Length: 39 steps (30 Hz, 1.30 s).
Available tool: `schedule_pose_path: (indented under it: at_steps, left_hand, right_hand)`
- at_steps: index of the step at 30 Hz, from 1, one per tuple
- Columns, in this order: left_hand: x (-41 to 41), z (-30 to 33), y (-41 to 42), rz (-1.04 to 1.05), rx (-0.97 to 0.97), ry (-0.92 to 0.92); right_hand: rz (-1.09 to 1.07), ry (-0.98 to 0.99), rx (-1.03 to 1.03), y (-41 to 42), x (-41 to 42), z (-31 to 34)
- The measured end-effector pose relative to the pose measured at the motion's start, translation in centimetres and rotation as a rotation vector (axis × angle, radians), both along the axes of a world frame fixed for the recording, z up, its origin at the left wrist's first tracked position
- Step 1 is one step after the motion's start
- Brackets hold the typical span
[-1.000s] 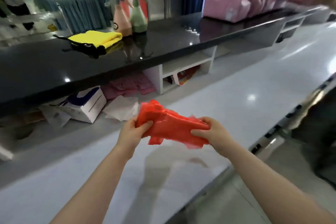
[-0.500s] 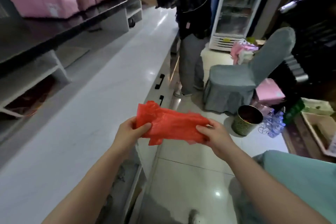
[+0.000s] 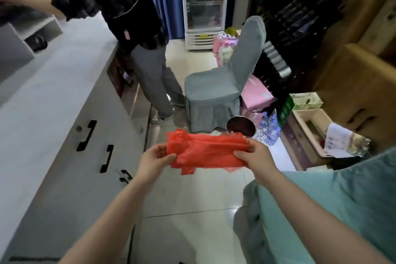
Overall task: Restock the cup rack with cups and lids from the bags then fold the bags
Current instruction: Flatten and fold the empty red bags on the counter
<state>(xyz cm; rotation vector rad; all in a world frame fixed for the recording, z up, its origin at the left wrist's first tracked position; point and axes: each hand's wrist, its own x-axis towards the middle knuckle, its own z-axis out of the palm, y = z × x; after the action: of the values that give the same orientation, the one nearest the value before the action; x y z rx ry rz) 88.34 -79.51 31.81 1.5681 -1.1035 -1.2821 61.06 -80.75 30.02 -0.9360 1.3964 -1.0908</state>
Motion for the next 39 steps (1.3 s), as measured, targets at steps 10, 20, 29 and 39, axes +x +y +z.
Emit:
schedule_pose_path:
  at_steps: [10, 20, 29, 39]
  left_hand:
    - [-12.1, -6.5, -22.4, -0.24, 0.096, -0.12]
    - [-21.3, -12.0, -44.3, -0.394, 0.298, -0.173]
    - [-26.6, -15.6, -56.1, -0.384, 0.441, -0.178]
    - [-31.8, -22.9, -68.0, -0.553, 0.476, -0.302]
  right_hand:
    - [-0.268, 0.148, 0.054, -14.6, -11.9, -6.5]
    - [-0.505, 0.394, 0.217, -29.6, -19.5, -13.0]
    - [-0.51, 0.398, 0.426, -42.5, -23.4, -20.2]
    - [-0.183, 0.407, 0.644, -55.0, -24.7, -32.0]
